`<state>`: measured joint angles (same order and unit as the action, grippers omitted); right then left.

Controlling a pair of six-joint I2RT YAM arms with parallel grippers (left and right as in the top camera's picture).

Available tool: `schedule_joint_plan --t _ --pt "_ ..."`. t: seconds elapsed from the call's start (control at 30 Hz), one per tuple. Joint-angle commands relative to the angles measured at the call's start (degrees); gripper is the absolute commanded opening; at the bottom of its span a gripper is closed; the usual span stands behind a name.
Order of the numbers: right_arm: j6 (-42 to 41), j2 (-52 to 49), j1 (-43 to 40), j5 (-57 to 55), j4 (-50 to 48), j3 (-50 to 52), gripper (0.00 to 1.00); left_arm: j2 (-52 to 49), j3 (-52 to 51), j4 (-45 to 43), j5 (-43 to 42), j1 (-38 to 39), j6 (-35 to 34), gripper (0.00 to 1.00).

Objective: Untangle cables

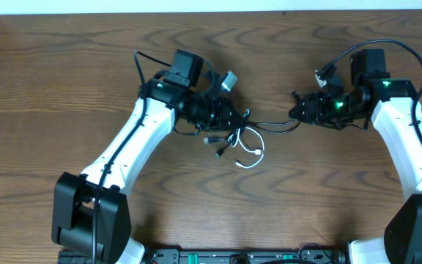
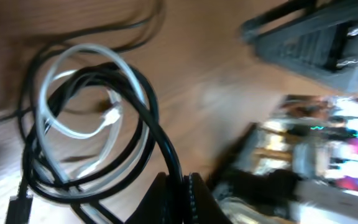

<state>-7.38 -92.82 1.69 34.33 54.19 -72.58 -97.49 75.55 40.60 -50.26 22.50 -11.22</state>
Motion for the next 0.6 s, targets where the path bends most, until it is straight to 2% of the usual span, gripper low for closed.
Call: schedule_joint_plan --t 0.0,0.27,0.57 --pt "0.31 0.76 0.94 -2.78 0.04 0.26 0.53 1.25 1.05 1.97 12.48 2.51 7.21 0.08" --pt "0.33 0.76 1.79 -2.93 0.02 0.28 0.54 -1.70 1.05 5.88 28.79 5.81 8.17 0.08" --pt "0.26 0.76 4.70 -5.95 -0.76 0.28 0.57 -10.84 1.05 2.32 35.39 5.86 8.15 0.07"
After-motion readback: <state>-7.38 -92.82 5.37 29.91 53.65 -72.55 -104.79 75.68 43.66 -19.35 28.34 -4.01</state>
